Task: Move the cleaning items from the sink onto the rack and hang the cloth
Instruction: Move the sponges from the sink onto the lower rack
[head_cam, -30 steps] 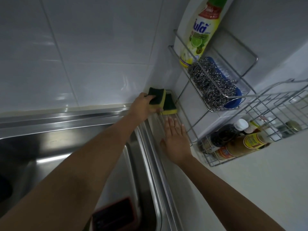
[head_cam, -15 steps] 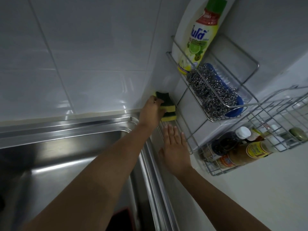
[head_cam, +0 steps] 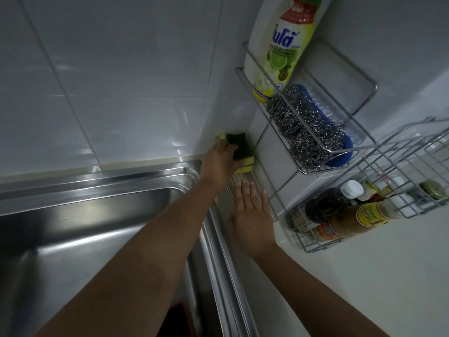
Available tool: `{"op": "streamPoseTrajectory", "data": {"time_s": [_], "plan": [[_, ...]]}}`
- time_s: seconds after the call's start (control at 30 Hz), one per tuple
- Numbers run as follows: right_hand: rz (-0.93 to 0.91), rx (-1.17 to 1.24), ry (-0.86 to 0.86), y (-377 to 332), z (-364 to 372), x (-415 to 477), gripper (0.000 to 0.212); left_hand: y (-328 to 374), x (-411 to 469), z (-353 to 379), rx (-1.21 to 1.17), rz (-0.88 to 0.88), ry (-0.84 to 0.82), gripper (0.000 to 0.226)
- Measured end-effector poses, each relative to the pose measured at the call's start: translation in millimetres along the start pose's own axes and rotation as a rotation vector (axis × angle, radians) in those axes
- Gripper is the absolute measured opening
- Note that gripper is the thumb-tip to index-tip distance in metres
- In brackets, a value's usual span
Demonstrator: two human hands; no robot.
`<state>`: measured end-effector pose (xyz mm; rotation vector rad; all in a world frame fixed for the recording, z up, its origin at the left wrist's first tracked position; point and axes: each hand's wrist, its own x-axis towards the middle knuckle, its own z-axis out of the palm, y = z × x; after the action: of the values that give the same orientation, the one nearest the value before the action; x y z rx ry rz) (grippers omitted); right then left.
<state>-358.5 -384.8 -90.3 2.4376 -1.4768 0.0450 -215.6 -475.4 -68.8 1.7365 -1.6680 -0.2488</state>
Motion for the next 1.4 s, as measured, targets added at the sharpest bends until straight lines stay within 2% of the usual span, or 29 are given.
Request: {"op": "streamPoseTrajectory", "data": {"time_s": [0.17, 0.47, 0.6, 0.77, 0.9, 1.03, 1.17, 1.4], "plan": [[0.006, 0.005, 0.021, -0.4, -0.3, -1.6, 0.08, -5.6, -2.0, -2.4, 0.009, 0.051, 0.008, 0.041], [0.012, 0.042, -0.014, -0.9, -1.7, -1.8, 0.068, -3.5, -5.1, -8.9, 0.062, 0.066, -0.087, 0.04], [0.005, 0.083, -0.049, -1.5, -5.2, -1.3, 0.068, -8.0, -20.5, -14.5, 0.145, 0.164, -0.069, 0.041], [-0.001, 0.173, -0.118, -0.8, -18.2, -2.5, 0.073, -9.3, -60.2, -40.9, 0.298, 0.024, -0.031, 0.047], [-0.092, 0.299, -0.146, -15.0, -35.0, -17.2, 0.069, -10.2, -111.0, -70.6, 0.379, -0.064, -0.083, 0.051], [-0.2, 0.354, -0.171, -48.4, -47.7, -42.4, 0.068, -19.3, -181.7, -100.7, 0.379, -0.183, -0.081, 0.053], [-0.288, 0.433, -0.227, -90.2, -54.2, -71.8, 0.067, -37.5, -264.4, -125.4, 0.44, -0.334, -0.141, 0.065], [-0.435, 0.529, -0.423, -162.2, -38.0, -129.1, 0.07, -46.4, -389.4, -156.6, 0.515, -0.482, -0.208, 0.056]]}}
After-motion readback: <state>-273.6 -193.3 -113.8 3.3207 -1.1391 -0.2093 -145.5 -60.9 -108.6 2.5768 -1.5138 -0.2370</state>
